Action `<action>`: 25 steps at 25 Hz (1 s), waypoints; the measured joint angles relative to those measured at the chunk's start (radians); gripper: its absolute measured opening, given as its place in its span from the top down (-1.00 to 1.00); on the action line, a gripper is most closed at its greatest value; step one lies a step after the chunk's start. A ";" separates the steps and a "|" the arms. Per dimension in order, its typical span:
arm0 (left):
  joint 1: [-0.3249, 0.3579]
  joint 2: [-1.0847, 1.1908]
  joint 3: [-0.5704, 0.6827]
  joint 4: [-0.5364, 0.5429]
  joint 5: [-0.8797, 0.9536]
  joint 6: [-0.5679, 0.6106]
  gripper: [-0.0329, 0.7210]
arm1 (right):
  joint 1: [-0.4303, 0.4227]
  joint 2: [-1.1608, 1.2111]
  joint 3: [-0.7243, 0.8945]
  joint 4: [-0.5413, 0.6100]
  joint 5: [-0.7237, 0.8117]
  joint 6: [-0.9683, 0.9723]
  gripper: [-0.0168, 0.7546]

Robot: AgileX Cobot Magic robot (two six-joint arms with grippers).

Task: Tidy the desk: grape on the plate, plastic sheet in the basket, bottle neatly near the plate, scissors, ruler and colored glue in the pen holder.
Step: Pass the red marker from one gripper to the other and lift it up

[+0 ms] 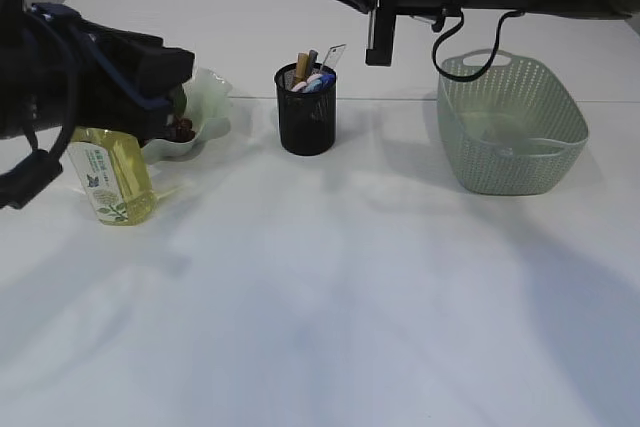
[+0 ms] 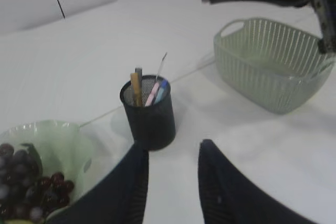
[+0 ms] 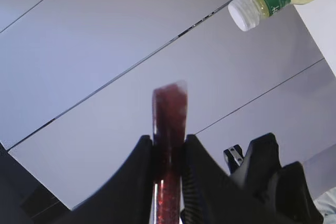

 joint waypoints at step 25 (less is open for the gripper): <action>-0.134 0.200 0.035 -0.103 -0.663 -0.002 0.09 | 0.000 0.002 0.000 0.005 -0.039 -0.004 0.55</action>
